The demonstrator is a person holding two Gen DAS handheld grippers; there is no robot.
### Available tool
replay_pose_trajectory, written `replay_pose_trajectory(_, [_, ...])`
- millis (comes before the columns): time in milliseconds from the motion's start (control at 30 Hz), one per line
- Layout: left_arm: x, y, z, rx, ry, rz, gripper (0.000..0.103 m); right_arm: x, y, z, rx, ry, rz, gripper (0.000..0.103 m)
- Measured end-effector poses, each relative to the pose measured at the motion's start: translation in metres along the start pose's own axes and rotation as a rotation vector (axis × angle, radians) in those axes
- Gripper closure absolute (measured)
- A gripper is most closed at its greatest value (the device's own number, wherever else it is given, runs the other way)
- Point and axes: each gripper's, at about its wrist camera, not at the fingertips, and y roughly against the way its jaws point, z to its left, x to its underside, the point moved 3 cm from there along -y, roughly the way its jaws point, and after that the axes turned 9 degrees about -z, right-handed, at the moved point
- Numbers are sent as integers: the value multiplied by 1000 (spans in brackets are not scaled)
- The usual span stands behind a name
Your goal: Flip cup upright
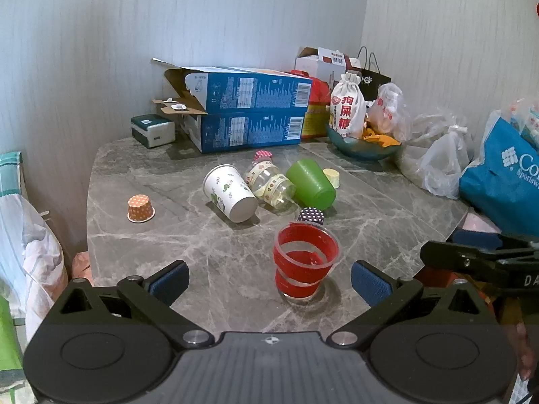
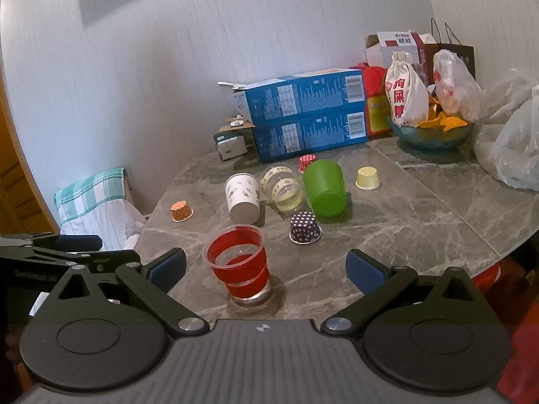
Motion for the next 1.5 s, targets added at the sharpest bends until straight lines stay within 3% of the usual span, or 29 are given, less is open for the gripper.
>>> replay_pose_trajectory(1300, [5,-7,4,15,21,26,0,5,-10,2,-14,2,37,1])
replay_pose_trajectory(1500, [3,-3,6,6,2,-39,0,8,-13,4,-20,8,37,1])
